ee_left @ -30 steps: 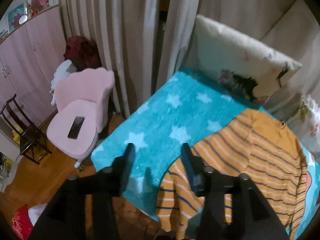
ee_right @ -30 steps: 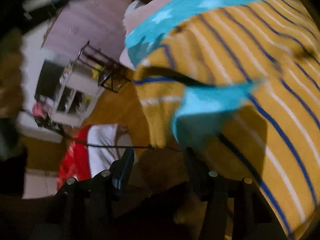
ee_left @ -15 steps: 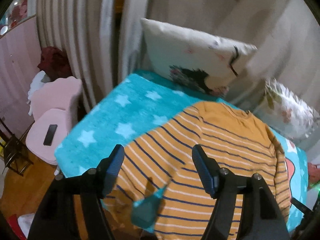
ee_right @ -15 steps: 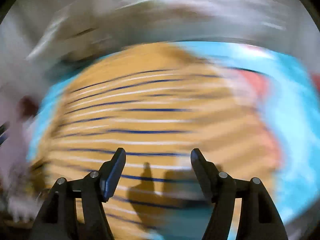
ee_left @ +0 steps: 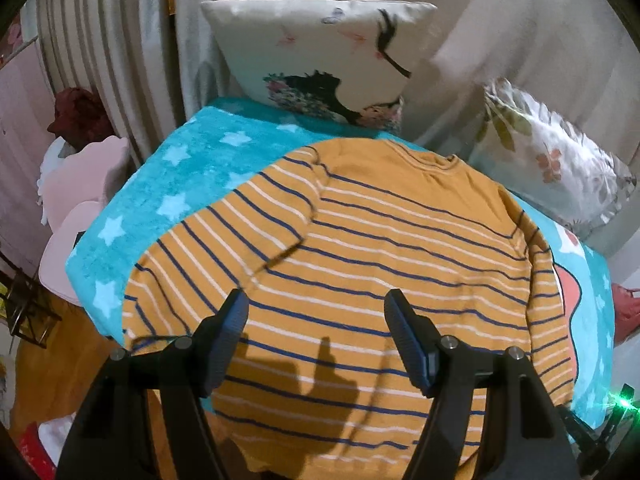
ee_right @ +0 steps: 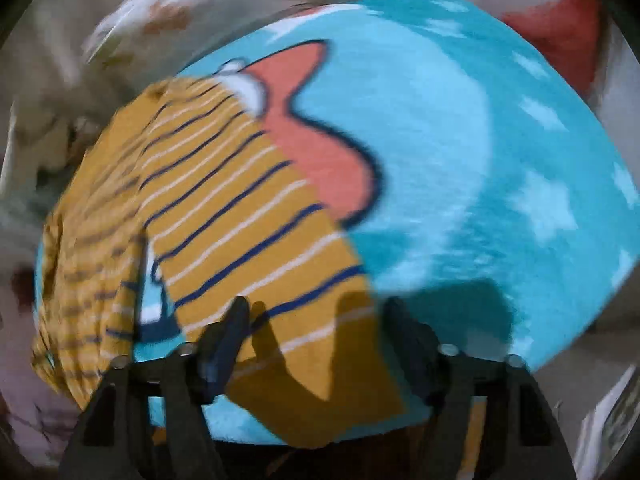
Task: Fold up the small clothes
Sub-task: 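Grasp the sweater sleeve cuff with the right gripper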
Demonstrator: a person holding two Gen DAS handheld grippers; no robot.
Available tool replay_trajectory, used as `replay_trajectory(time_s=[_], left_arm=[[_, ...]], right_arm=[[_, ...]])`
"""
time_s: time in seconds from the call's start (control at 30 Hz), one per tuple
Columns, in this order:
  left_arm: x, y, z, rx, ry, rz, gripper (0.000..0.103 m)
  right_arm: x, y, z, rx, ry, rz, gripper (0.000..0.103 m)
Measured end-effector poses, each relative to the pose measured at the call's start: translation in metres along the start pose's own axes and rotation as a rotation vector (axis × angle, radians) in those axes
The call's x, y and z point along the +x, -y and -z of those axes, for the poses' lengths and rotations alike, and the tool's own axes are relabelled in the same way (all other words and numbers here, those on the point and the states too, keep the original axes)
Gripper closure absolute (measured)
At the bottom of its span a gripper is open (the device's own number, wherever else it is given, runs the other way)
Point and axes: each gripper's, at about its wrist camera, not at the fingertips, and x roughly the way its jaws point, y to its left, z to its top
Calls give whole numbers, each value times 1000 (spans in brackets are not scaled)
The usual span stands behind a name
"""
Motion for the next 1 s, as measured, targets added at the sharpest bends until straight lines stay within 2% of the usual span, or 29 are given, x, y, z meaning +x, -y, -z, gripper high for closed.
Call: replay_trajectory(time_s=[0.03,0.13,0.2,0.23,0.37,0.43,0.53,0.57,0.6,0.67,0.73,0.8,0.83,0.87,0.93,1.0], left_arm=[[-1,4,1,5,3,-3,33],[-3,15,4,26,12,-24,33],[-4,18,4,25,19,-37,33],[-4,18,5,20,19,-40,33],[-3,14,8,-7,11,-51,33],[0,10,11,-12,2,-63,33],[4,4,17,-20,-17,-88,33],[5,0,19,-24,-24,-96,33],[7,-3,21,-29,-31,-103,33],[8,-10,25,-41,-42,-114,33],[10,-16,29,-60,-54,-119,33],[12,-22,32,-83,-66,-117,33],[13,-24,33,-89,-69,-116,33],[13,-26,34,-95,-72,-114,33],[13,-28,36,-96,-75,-115,33],[12,-29,39,-92,-74,-116,33]], right_arm=[[4,-4,0,-40,-2,16,93],[-3,-1,-2,-74,0,6,93],[-18,19,-10,-73,32,29,94],[-28,18,-10,-73,48,61,95],[-56,64,-38,-61,135,261,95],[-63,86,-55,-25,153,328,95],[-60,116,-73,38,121,401,92],[-60,122,-75,62,114,421,88],[-64,126,-76,91,122,413,87],[-78,123,-72,121,161,342,80],[-83,107,-65,110,180,315,73],[-77,67,-55,52,167,186,72],[-62,45,-56,22,143,120,69],[-51,18,-47,-34,89,3,64],[-24,-37,-24,-129,-69,-240,62],[-6,-82,-5,-197,-156,-362,62]])
